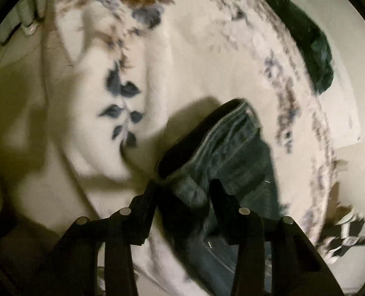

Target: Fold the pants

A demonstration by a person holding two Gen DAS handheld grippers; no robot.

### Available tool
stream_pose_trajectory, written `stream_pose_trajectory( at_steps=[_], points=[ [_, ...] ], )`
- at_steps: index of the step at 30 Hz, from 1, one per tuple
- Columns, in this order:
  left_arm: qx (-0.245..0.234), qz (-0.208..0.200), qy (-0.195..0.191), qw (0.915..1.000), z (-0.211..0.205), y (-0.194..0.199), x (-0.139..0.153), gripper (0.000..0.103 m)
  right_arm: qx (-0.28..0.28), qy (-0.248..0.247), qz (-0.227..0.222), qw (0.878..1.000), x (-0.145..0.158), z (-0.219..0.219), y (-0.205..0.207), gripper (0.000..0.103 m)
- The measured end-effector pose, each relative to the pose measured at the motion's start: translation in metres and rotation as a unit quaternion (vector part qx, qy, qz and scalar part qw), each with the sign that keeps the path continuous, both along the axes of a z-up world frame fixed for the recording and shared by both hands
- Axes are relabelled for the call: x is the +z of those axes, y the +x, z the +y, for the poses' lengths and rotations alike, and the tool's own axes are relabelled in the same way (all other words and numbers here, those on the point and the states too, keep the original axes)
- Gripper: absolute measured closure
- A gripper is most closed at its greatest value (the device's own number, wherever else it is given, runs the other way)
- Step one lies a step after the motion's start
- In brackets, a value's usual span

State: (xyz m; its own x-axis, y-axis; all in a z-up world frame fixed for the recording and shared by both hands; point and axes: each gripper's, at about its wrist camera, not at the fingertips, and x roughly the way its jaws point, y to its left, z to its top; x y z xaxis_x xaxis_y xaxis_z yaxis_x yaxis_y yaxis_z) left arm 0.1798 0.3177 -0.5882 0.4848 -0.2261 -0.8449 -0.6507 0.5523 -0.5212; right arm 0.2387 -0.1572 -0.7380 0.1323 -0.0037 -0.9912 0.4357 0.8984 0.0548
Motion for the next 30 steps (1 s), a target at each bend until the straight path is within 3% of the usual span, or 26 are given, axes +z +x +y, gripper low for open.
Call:
stream_pose_trajectory(
  at_steps=[4, 8, 12, 16, 23, 26, 30],
  points=[
    [0.023, -0.021, -0.042, 0.9986, 0.004, -0.026, 0.015, 0.061, 0.0, -0.003, 0.0, 1.0, -0.003, -0.002, 0.0, 0.05],
    [0.007, -0.006, -0.074, 0.9972, -0.005, -0.005, -0.013, 0.059, 0.001, -0.01, 0.004, 1.0, -0.003, 0.0, 0.003, 0.05],
    [0.005, 0.006, -0.075, 0.9971, -0.006, 0.012, -0.037, 0.057, -0.009, -0.002, 0.006, 1.0, -0.002, 0.002, 0.004, 0.05],
    [-0.005, 0.009, -0.06, 0.9981, -0.013, 0.013, -0.027, 0.05, -0.01, 0.002, 0.003, 1.0, -0.001, -0.001, 0.005, 0.05],
    [0.019, 0.011, -0.103, 0.9944, -0.006, -0.01, -0.041, 0.05, -0.017, 0.005, 0.0, 1.0, -0.002, -0.001, -0.002, 0.05],
    [0.027, -0.001, -0.096, 0.995, -0.004, 0.0, -0.038, 0.049, -0.02, 0.009, 0.0, 1.0, -0.002, -0.003, -0.004, 0.05],
    [0.034, -0.007, -0.075, 0.9966, -0.008, 0.02, -0.039, 0.04, -0.014, 0.01, -0.002, 1.0, -0.002, -0.003, -0.002, 0.05]
  ],
)
